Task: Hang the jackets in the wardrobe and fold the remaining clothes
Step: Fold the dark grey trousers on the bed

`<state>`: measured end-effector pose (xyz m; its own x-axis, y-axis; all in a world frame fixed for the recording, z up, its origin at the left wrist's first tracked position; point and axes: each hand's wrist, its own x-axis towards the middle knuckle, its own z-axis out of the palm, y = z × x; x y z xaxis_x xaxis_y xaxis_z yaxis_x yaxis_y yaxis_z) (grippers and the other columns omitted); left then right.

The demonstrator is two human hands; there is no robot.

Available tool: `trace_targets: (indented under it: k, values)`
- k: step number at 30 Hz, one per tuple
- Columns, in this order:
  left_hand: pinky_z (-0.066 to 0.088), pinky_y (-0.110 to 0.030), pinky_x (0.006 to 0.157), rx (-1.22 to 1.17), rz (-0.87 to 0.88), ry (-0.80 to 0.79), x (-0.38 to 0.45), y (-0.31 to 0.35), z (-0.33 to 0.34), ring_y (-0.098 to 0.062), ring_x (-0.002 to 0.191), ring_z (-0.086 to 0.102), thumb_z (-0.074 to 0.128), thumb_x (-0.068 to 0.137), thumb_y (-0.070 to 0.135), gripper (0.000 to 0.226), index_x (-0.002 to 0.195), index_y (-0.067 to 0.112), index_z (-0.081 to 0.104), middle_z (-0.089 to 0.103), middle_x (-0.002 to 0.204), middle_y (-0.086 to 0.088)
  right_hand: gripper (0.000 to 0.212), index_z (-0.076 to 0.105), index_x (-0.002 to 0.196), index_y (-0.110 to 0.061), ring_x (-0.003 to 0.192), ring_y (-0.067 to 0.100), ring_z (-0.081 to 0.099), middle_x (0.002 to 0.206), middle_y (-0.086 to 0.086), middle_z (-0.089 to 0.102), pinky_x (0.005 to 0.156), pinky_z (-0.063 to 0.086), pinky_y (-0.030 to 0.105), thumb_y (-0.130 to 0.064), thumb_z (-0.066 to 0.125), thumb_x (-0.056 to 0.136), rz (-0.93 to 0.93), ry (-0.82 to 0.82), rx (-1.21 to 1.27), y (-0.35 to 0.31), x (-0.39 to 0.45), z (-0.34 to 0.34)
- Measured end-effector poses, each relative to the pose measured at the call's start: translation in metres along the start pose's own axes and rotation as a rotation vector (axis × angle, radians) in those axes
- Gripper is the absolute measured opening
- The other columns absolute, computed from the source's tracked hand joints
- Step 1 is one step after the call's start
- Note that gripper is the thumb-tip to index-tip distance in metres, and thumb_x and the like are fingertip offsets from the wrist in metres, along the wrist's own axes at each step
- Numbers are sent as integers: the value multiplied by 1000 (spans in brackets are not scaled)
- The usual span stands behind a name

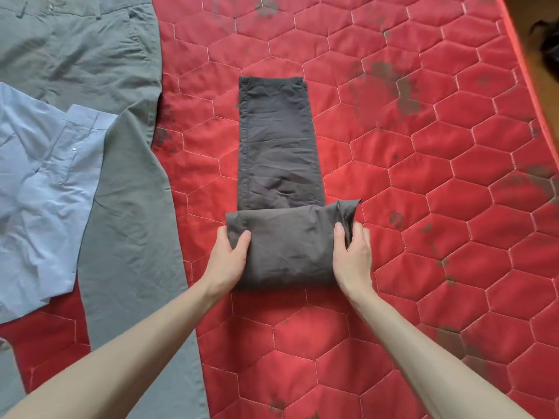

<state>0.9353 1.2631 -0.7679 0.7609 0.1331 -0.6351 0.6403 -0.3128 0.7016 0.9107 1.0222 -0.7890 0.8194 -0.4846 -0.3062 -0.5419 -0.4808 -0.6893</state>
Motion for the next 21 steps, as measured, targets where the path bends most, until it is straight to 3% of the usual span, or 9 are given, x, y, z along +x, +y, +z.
trace_targets:
  k: [4,7,9,13,18,21]
  values:
    - [47,-44,97,302,8,74,8,6,3,-35,115,63,49,104,48,34,117,17,50,70,121,-11,63,34,158,-9,141,25,37,153,14,40,118,30,36,-19,59,100,-255,184,-241,5,9,0]
    - [47,-47,87,498,47,159,3,7,6,-45,111,63,44,104,52,43,125,14,42,68,121,-22,55,40,156,-11,146,29,39,160,11,39,115,37,42,-13,50,102,-476,119,-459,8,16,-2]
    - [48,-48,89,493,124,219,-2,5,5,-40,119,60,49,103,49,48,135,15,38,62,131,-16,51,45,153,-10,143,30,45,157,9,45,113,41,44,-21,45,103,-512,72,-497,10,22,-5]
    - [51,-52,88,539,246,237,-1,-7,-3,-34,120,53,56,100,44,53,143,16,43,48,126,-10,45,54,146,-8,119,32,54,136,14,56,105,45,44,-22,58,103,-455,72,-419,5,32,-12]
    - [45,-42,76,511,252,178,5,-7,-6,-33,100,60,59,101,40,33,121,14,53,48,112,-5,25,69,123,-11,110,28,61,116,10,67,96,38,30,-20,58,103,-130,39,-111,-16,39,-11]
    - [45,-43,79,486,256,166,5,-3,-6,-31,100,59,60,101,37,27,113,14,53,52,108,-5,19,74,112,-12,100,19,65,107,3,75,93,43,30,-18,59,101,-39,9,-7,-26,41,-11]
